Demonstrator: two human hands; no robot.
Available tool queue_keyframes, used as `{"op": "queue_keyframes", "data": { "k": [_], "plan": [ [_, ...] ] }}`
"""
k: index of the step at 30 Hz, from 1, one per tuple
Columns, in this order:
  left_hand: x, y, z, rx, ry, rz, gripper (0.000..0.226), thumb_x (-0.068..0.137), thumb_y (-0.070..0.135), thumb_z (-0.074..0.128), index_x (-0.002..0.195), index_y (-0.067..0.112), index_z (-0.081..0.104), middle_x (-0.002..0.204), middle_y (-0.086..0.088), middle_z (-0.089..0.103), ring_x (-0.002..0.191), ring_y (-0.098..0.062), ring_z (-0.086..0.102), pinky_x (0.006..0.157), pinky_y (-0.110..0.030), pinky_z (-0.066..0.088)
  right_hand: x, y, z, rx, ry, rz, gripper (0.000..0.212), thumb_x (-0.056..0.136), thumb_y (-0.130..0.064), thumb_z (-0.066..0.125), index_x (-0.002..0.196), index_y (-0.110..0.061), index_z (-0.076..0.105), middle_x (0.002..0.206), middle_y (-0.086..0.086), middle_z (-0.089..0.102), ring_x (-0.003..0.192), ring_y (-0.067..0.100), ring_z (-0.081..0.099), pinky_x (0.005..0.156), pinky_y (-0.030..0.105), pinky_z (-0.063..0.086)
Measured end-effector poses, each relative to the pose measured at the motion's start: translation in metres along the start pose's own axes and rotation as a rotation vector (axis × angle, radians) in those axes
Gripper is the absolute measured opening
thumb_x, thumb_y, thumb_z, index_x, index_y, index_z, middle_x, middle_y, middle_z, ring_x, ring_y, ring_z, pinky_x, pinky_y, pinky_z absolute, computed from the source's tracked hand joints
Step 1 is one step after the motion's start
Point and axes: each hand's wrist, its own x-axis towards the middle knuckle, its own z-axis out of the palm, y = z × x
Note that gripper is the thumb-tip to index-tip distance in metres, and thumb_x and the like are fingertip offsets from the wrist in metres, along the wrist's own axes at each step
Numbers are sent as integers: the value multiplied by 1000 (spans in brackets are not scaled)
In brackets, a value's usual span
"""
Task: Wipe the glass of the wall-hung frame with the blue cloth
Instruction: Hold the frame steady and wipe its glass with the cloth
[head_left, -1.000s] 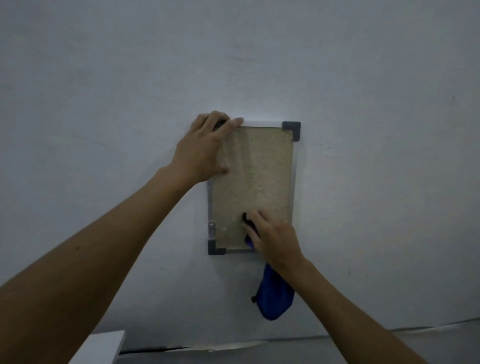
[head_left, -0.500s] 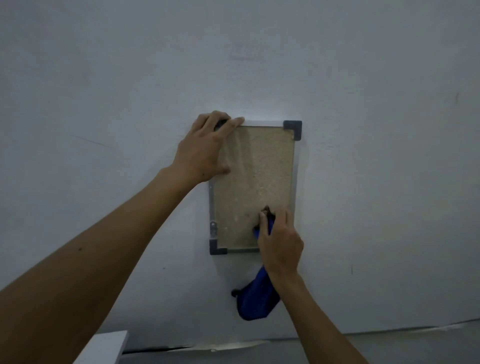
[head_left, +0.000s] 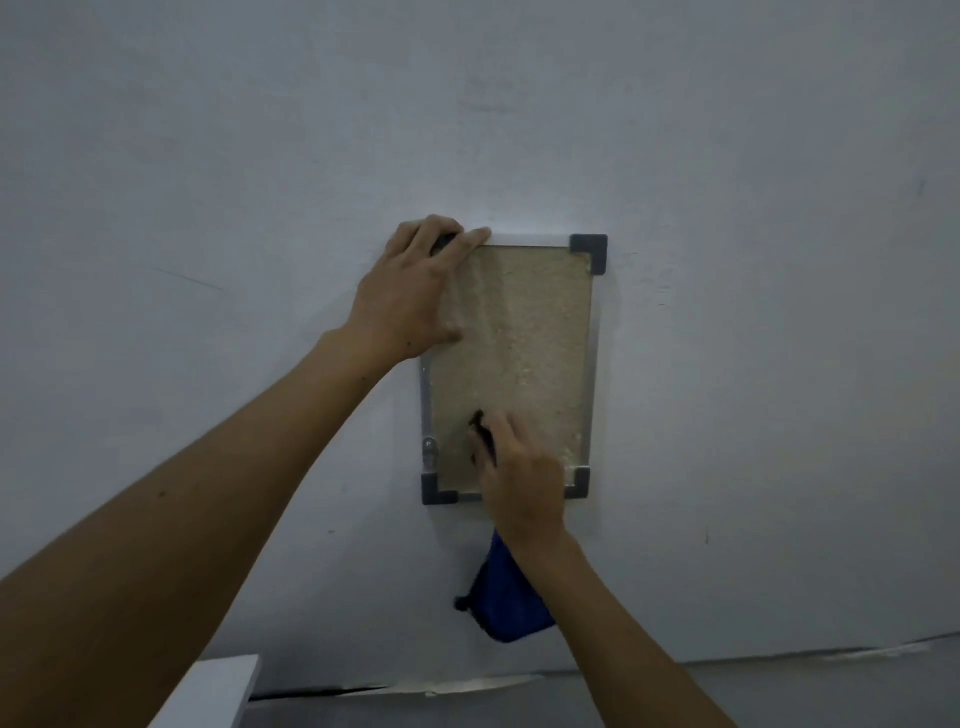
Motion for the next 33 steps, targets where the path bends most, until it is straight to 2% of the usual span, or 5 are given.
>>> {"op": "queue_keyframes", "data": {
  "k": [8, 14, 19, 24, 33],
  "plan": [
    [1, -2, 2, -9, 5, 8, 104, 65, 34, 87, 152, 28, 30, 145, 1, 35, 136, -23, 29, 94, -32, 41, 17, 5, -9, 51, 15, 33, 10, 95, -25, 65, 98, -17, 60, 84, -2, 61, 58, 7, 47, 48, 18, 40],
    [1, -3, 3, -7, 16, 11, 103, 66, 34, 87, 152, 28, 31, 145, 1, 35, 135, -23, 30, 90, -28, 36, -5, 0, 1, 27, -271, -240, 7, 97, -21, 64, 98, -14, 66, 93, 0, 66, 59, 15, 57, 47, 24, 47],
    [1, -4, 2, -9, -2, 8, 104, 66, 35, 87, 153, 29, 29, 146, 1, 34, 136, -22, 28, 92, -33, 45, 20, 2, -7, 70, -140, -153, 10, 97, -25, 62, 99, -16, 63, 86, -3, 62, 58, 10, 51, 48, 21, 44],
    [0, -2, -1, -8, -13, -4, 106, 65, 36, 88, 153, 28, 29, 146, 2, 33, 136, -21, 28, 89, -40, 53, 2, 5, -2, -8, -396, -324, 11, 93, -19, 70, 102, -14, 69, 98, 1, 65, 60, 16, 59, 48, 28, 51],
    [3, -15, -6, -45, -52, 60, 106, 67, 32, 88, 154, 24, 28, 147, 1, 36, 132, -23, 35, 103, -42, 47, 47, -5, -11, 99, -219, -305, 15, 97, -27, 61, 103, -16, 68, 95, -1, 67, 66, 14, 59, 54, 28, 52]
  ]
}}
